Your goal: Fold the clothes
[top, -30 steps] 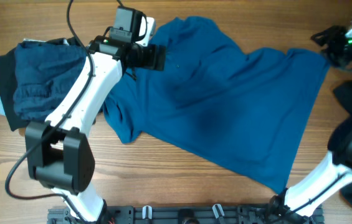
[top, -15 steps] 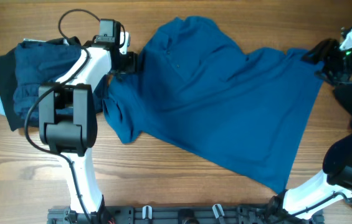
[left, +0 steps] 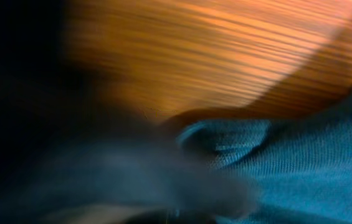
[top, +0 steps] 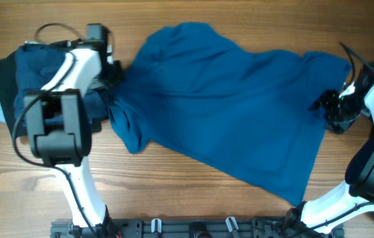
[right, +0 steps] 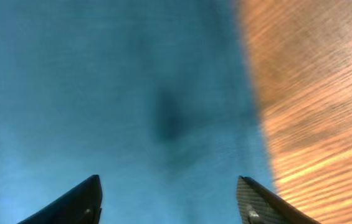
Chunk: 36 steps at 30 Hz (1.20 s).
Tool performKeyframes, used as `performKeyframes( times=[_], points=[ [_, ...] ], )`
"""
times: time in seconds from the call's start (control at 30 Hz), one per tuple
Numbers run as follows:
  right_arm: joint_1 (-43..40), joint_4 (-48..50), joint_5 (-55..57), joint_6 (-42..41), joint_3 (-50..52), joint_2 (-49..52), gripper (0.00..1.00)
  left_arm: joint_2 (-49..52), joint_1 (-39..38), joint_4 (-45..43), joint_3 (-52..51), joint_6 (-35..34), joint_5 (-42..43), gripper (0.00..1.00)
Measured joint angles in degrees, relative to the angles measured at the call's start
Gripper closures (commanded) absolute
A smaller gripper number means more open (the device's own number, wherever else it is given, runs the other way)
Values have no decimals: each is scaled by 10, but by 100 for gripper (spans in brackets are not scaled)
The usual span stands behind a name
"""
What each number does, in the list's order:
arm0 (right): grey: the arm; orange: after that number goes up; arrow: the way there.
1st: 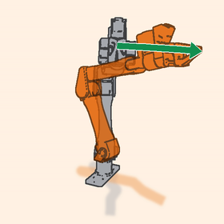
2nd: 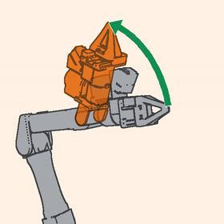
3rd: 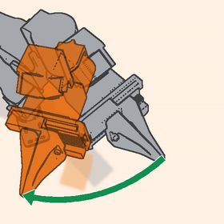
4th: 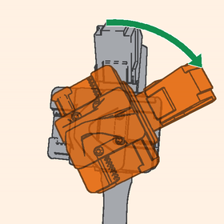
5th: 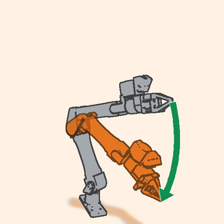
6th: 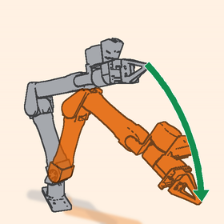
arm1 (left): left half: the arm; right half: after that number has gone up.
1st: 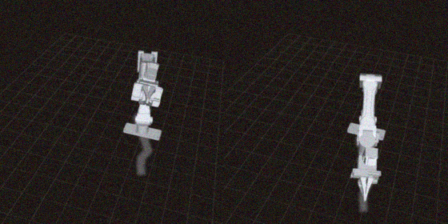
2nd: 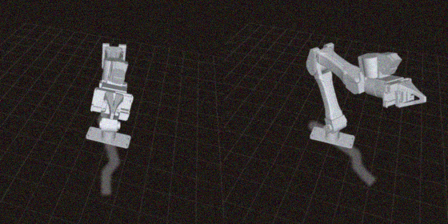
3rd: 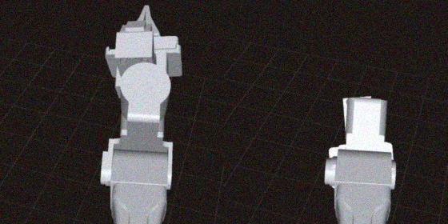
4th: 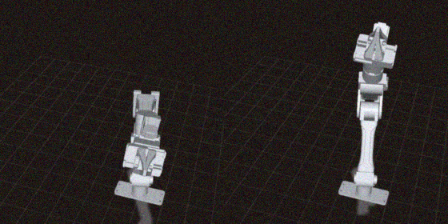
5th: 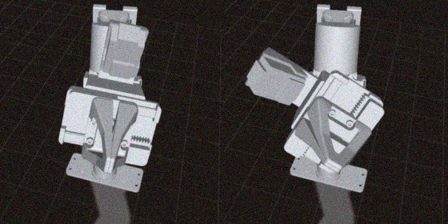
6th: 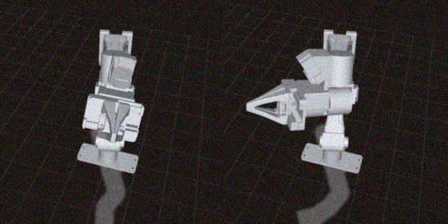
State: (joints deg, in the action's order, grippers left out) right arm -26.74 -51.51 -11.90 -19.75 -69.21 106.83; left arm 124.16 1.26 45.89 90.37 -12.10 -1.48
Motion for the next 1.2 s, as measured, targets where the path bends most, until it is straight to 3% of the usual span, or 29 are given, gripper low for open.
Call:
performKeyframes(
  times=[0.1, 0.2, 0.23, 0.27, 0.3, 0.37, 0.47, 0.57, 0.6, 0.8, 1.07, 1.1, 1.13, 1.2],
  points=[
    [0, 30, 23, -12, 36, 0, 16, -12, 31, 4, -2, -19, -2, 96],
    [1, 62, 56, -29, 58, -3, 27, -21, 39, 4, -2, -27, 3, 94],
    [1, 69, 61, -32, 61, -5, 30, -22, 39, 4, -2, -29, 5, 87],
    [1, 83, 63, -35, 66, -8, 32, -22, 39, 4, -2, -32, 7, 73],
    [0, 101, 60, -34, 72, -12, 39, -22, 38, 4, -2, -33, 9, 57],
    [0, 137, 35, -19, 83, -18, 46, -22, 37, 4, -2, -37, 12, 42],
    [4, 181, -14, -3, 98, -22, 61, -22, 32, 3, -2, -43, 18, 38],
    [19, 202, -41, 5, 109, -22, 95, -22, 30, 2, -2, -44, 29, 38],
    [24, 205, -46, 9, 111, -21, 96, -22, 30, 1, -2, -44, 31, 38],
    [30, 180, -12, -47, 106, -19, 96, -28, 30, 0, -2, -44, 59, 40],
    [-111, 137, 100, -61, 36, -4, 96, -109, 30, -14, -6, -41, 86, 35],
    [-125, 135, 111, -60, 25, -3, 65, -120, 30, -14, -6, -41, 97, 34],
    [-139, 133, 119, -59, 10, -2, 45, -127, 30, -13, -6, -39, 109, 34],
    [-154, 130, 116, -44, -15, -2, 34, -131, 29, -10, -6, -37, 125, 32]
  ],
)
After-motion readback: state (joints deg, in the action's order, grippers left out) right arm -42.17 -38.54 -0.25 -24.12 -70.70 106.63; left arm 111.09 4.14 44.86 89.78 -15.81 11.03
